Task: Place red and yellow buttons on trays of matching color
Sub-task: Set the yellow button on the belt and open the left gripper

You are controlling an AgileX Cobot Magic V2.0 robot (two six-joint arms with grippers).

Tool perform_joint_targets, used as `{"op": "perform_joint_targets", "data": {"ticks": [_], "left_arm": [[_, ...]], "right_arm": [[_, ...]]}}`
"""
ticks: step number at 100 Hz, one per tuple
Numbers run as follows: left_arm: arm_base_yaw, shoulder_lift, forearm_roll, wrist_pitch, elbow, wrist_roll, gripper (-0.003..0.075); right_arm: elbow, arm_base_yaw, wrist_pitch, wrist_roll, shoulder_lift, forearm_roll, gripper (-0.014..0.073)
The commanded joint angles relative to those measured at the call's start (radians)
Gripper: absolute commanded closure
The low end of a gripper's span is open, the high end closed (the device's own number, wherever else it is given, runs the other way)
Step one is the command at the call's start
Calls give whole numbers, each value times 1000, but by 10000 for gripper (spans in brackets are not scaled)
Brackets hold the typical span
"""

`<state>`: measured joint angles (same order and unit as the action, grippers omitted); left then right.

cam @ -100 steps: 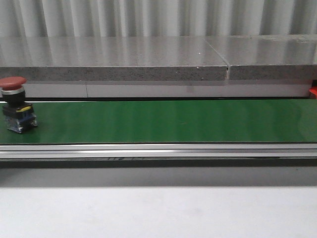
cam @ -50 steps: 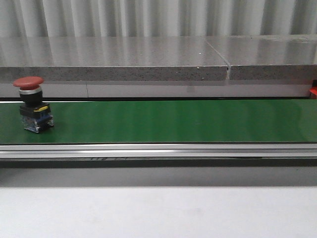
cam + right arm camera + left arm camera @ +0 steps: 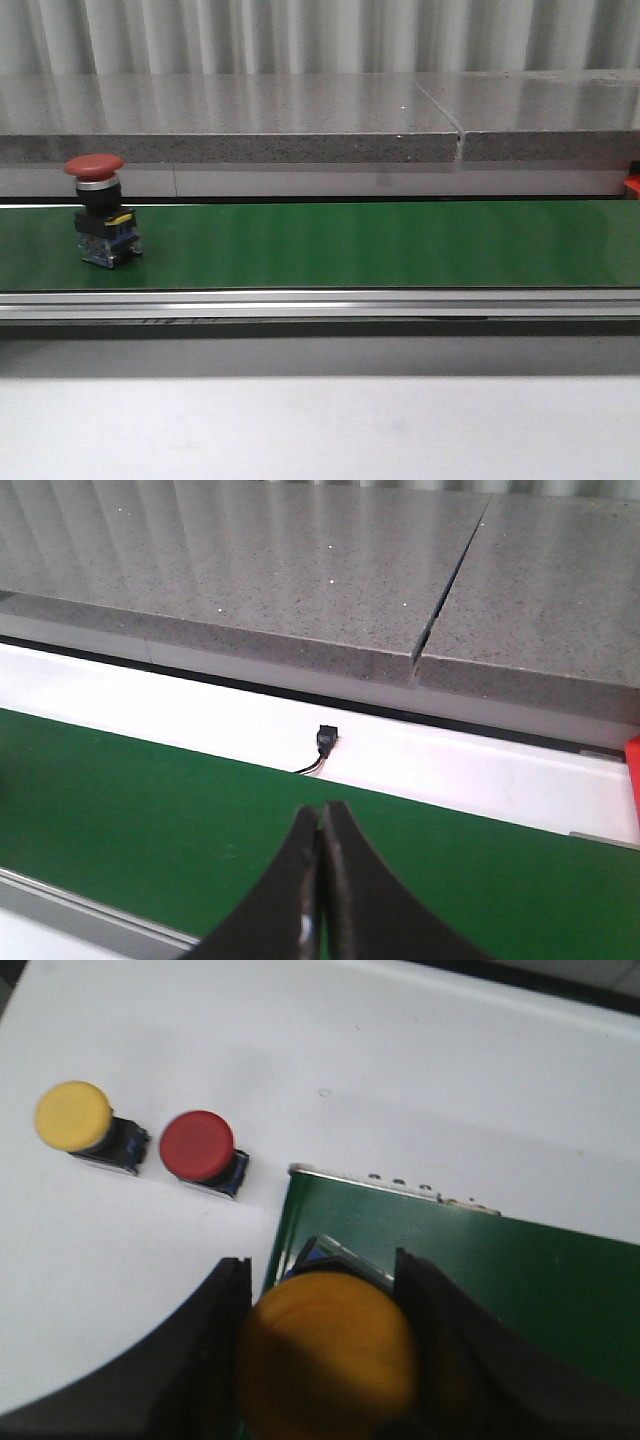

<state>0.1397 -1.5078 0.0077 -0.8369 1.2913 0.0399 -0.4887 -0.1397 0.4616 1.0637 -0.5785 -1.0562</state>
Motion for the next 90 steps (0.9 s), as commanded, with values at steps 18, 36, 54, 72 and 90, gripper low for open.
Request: {"op": "perform_joint_targets", "data": {"ticks": [18,36,54,72,90], "left_arm": [[-67,41,10,106,-97,-4,741],[-66,41,10,167,-163,-4,741],[-66,35,10,182,-180,-4,741],[-66,9,10,173,-180,-4,713],[-66,-22,10,173,-180,-4,560]], "right_arm": [[-24,1,-27,5,2,-30,662],[-24,1,-27,5,2,-30,662],[-24,1,-27,5,2,-30,662],[-24,1,-27,5,2,-30,662],[-24,1,-27,5,2,-30,662]]}}
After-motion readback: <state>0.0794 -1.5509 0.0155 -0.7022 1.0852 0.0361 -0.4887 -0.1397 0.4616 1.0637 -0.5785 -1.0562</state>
